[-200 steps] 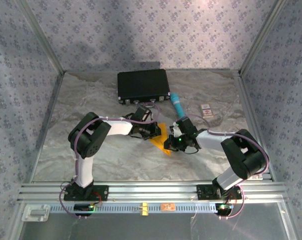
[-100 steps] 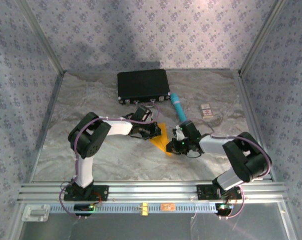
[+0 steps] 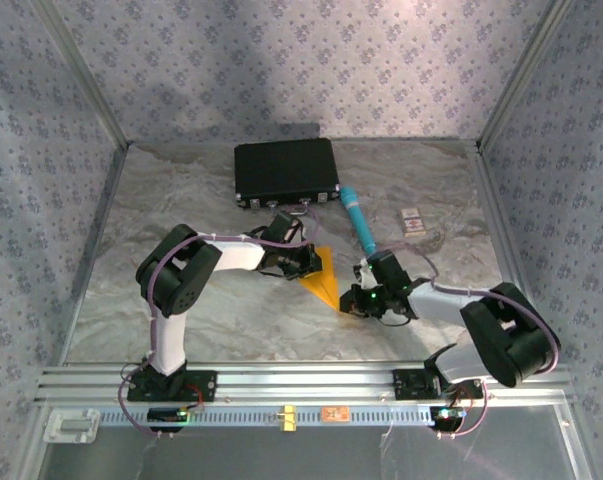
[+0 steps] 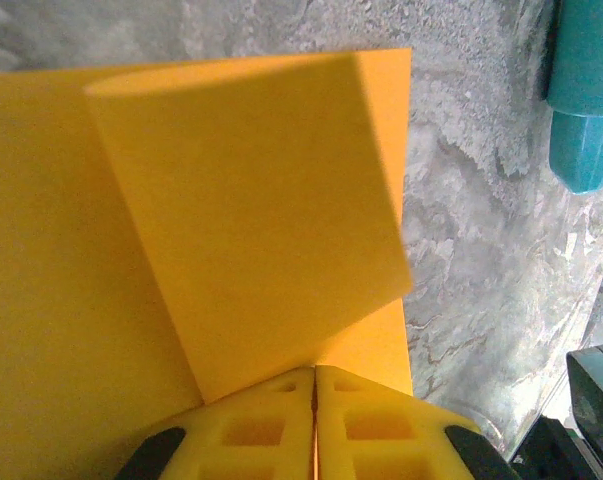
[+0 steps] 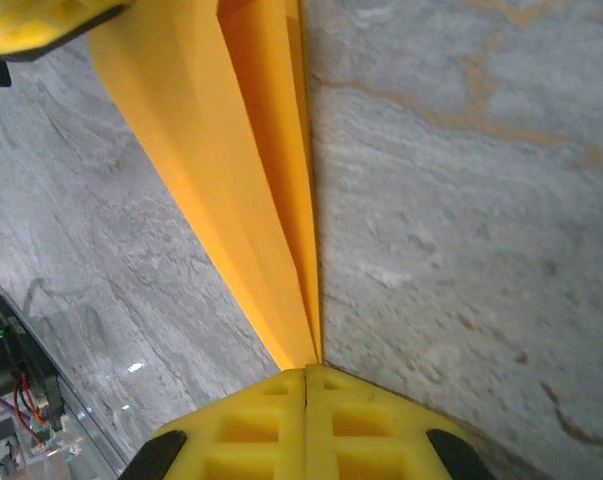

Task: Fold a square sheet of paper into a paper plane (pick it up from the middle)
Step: Fourth fold the wing at the center of the table.

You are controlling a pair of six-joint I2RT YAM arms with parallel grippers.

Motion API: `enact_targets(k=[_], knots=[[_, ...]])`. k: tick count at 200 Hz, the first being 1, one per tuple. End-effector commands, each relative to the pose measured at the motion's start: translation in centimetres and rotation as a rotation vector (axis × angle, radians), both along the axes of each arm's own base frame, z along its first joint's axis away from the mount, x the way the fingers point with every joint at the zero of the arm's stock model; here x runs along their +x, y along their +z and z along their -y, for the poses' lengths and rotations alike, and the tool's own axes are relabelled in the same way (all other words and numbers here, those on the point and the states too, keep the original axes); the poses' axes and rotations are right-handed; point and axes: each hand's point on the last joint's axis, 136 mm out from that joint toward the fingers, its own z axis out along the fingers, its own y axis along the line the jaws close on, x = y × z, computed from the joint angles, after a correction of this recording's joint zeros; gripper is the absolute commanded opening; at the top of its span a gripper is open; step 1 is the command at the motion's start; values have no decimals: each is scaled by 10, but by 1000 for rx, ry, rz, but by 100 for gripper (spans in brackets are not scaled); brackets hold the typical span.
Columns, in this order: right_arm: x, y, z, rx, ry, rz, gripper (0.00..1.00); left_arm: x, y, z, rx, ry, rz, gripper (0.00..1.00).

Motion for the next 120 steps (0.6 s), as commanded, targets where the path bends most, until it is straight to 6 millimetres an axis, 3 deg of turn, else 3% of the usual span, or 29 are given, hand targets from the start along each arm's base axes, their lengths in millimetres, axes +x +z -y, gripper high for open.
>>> enact_targets(k=[1, 19, 41, 87, 120], knots=[[-37, -27, 26, -133, -21, -150, 3, -8, -32, -28, 128, 30, -44, 9], [-37, -23, 26, -140, -20, -138, 3, -10, -32, -27, 122, 29, -45, 9], [-27, -5, 23, -138, -9, -81, 3, -11, -32, -25, 116, 22, -50, 9], [11, 45, -6, -25, 18, 65, 4, -14, -34, -24, 118, 14, -51, 9], [38, 46, -29, 13, 37, 65, 4, -15, -35, -22, 116, 11, -52, 9]])
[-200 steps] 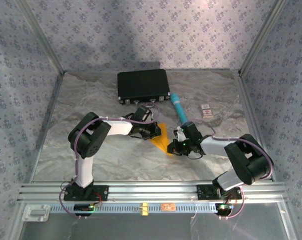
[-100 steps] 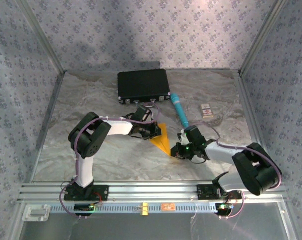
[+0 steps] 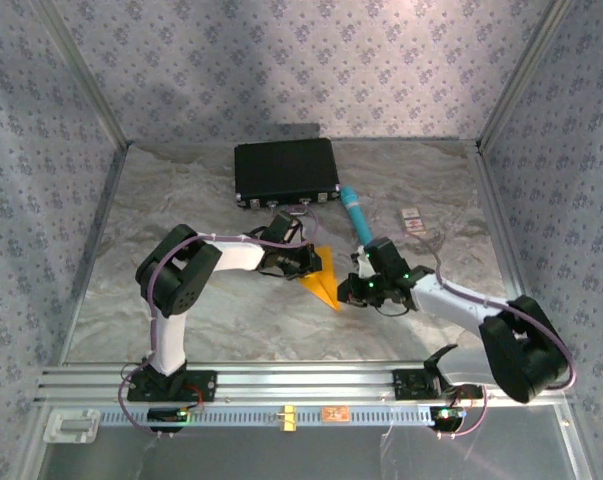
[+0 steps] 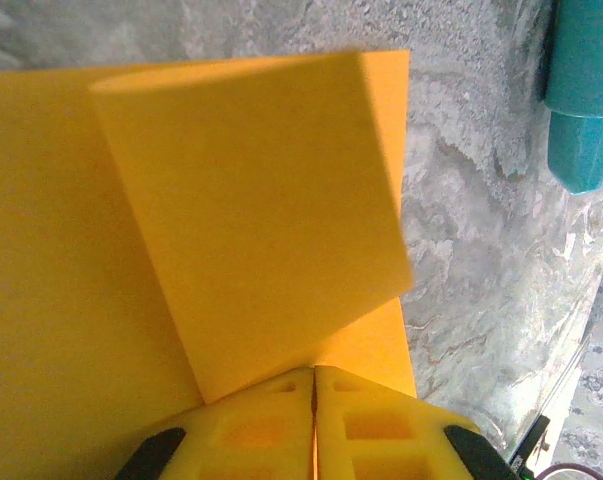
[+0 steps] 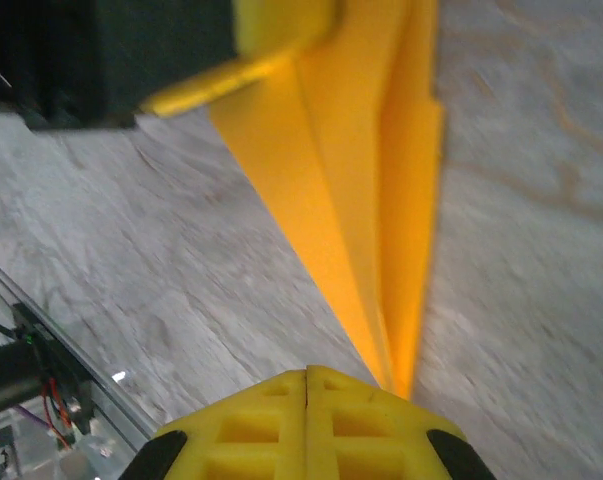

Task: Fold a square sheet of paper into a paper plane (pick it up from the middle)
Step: Fourth fold the wing at the center of the table.

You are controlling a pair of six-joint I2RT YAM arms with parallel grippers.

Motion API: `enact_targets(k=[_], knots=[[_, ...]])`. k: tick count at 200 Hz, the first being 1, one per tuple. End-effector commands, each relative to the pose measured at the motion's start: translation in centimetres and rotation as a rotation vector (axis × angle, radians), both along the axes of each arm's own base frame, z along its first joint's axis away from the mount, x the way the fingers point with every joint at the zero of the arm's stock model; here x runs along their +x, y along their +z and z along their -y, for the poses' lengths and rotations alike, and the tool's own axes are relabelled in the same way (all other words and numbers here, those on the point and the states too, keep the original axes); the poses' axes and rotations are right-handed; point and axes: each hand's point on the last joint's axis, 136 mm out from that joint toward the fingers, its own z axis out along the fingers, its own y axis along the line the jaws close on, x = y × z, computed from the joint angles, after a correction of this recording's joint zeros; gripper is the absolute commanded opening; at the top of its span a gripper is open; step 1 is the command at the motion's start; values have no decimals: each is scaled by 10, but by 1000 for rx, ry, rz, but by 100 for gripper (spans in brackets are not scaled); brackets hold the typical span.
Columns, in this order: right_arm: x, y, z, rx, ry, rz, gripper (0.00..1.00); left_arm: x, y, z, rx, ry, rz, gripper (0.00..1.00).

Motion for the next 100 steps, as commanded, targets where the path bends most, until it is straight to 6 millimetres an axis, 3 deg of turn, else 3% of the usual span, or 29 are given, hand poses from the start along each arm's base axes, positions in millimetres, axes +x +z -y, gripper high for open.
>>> enact_targets(k=[1, 32, 59, 100], knots=[[17, 3, -15, 25, 28, 9, 4, -15, -35, -22, 120, 13, -54, 9], [36, -8, -24, 31, 14, -7, 4, -15, -35, -23, 121, 13, -55, 9], [47, -6, -36, 67, 15, -12, 4, -15, -35, -22, 121, 9, -56, 9], [41, -24, -34, 26, 18, -56, 4, -15, -36, -21, 122, 8, -56, 9]])
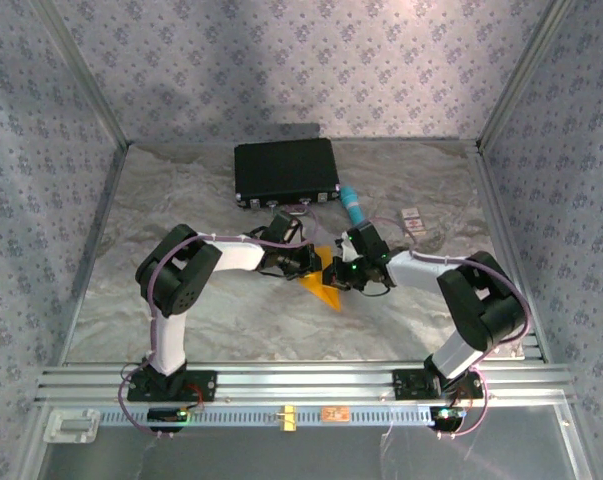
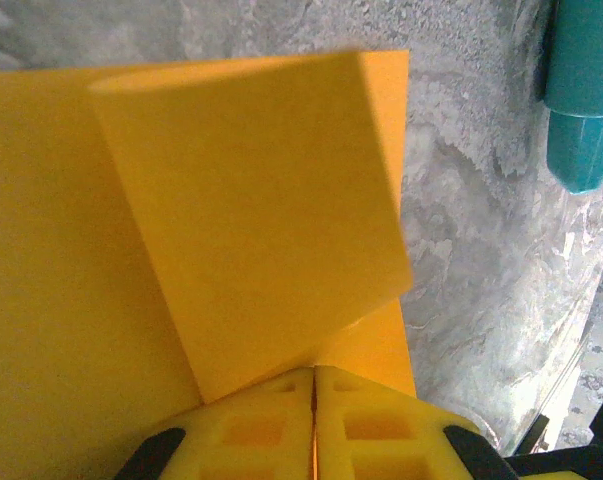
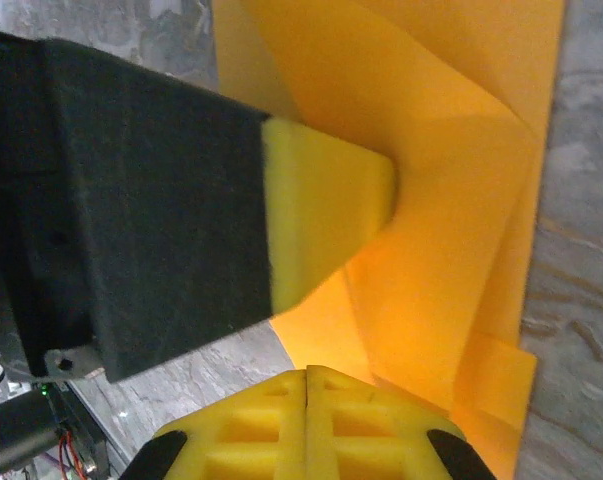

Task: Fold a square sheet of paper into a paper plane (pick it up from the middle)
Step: Fourth fold the wing at the center of the table.

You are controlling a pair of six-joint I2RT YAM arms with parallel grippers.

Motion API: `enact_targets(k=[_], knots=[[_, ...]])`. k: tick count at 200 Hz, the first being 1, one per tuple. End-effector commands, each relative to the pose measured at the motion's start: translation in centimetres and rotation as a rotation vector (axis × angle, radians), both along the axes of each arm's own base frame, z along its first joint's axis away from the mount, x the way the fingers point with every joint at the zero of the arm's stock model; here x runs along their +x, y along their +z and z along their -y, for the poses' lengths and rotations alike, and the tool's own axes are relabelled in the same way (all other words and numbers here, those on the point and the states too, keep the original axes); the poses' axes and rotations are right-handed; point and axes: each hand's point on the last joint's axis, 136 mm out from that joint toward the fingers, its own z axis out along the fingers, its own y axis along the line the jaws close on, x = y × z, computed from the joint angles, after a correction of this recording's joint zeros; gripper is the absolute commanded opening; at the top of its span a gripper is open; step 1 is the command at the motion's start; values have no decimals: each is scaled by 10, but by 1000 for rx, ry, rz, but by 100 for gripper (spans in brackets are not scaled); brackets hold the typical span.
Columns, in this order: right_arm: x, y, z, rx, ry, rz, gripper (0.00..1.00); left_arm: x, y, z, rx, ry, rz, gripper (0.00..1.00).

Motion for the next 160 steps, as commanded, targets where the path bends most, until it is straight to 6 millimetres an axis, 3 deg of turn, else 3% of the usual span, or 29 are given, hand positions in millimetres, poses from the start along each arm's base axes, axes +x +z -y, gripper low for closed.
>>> enact_targets(k=[1, 59, 99, 160], knots=[[-5, -6, -3, 1, 11, -31, 4, -15, -36, -22, 124, 9, -56, 9], [-34, -48, 28, -86, -25, -117, 4, -14, -35, -22, 123, 7, -54, 9], [-47, -59, 40, -83, -39, -149, 5, -12, -31, -21, 117, 7, -47, 10], [-52, -66, 45, -85, -43, -169, 1, -4, 19, -2, 41, -24, 72, 14]])
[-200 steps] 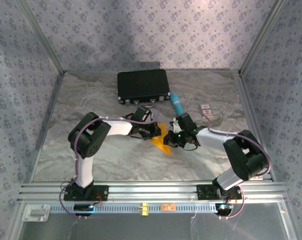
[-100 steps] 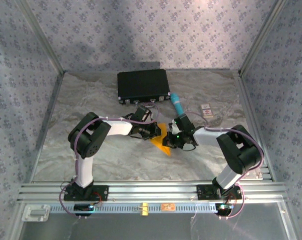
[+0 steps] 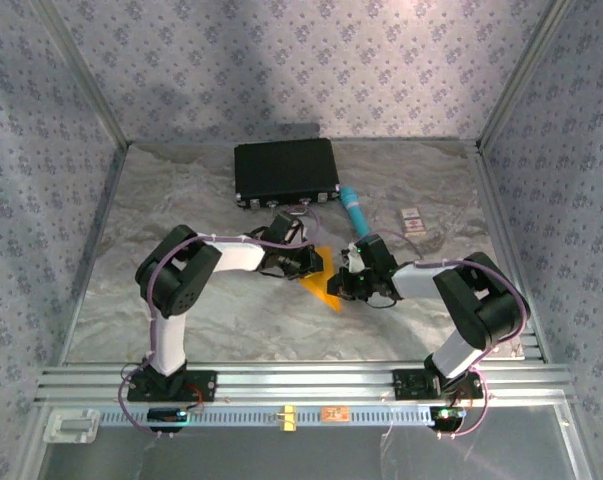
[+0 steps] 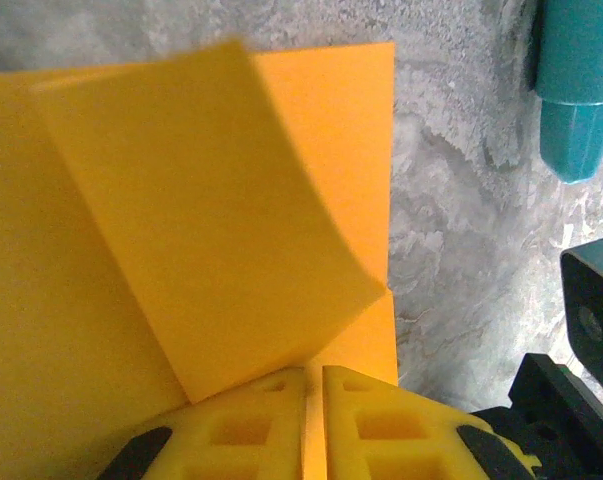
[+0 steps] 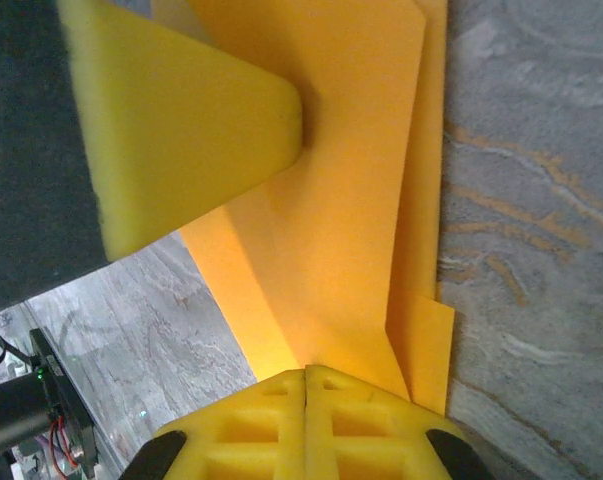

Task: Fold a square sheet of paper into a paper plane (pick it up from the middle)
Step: Fourth fold the wing at the center of the table.

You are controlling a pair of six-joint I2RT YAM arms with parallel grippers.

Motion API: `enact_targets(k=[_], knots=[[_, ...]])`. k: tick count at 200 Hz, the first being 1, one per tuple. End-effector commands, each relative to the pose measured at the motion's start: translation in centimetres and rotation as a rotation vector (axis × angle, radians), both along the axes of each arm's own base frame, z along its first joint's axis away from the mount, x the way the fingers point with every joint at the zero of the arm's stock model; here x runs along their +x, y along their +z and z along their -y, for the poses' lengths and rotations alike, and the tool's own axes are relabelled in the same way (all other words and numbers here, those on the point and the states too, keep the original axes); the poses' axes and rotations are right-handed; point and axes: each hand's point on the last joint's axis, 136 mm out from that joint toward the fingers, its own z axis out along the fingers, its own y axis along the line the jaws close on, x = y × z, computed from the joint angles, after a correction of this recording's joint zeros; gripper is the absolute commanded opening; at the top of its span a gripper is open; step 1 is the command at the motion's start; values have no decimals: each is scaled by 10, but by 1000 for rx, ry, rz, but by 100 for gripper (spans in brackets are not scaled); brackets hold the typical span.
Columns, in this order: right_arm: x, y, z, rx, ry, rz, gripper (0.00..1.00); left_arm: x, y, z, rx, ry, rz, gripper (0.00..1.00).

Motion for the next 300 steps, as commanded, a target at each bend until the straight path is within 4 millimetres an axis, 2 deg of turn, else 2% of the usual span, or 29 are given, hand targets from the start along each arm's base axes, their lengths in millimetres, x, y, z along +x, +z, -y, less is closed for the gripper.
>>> enact_targets(k=[1, 22, 52, 80, 98, 115, 145, 202, 263, 300], knots=[[-34, -41, 30, -138, -32, -165, 0, -2, 15, -3, 37, -7, 53, 14], [-33, -41, 32, -146, -38, -161, 0, -12, 20, 2, 35, -19, 62, 11], [-33, -41, 33, -145, -40, -165, 0, -27, 14, 4, 33, -35, 47, 8], [-33, -42, 34, -148, -43, -164, 0, -38, -10, 5, 57, -57, -18, 5], [-35, -45, 36, -154, -43, -171, 0, -35, -25, -5, 93, -16, -45, 5], [-38, -47, 38, -162, -40, -175, 0, -27, -29, -13, 104, 25, -52, 4], [-40, -49, 40, -175, -32, -176, 0, -13, -21, -24, 133, 79, -34, 6], [-41, -50, 40, -176, -24, -177, 0, 7, -9, -24, 121, 101, -17, 6], [-41, -48, 39, -173, -19, -173, 0, -6, 27, -1, 28, 19, 54, 8], [-41, -48, 39, -174, -19, -172, 0, -10, 27, 9, 10, -12, 50, 9]])
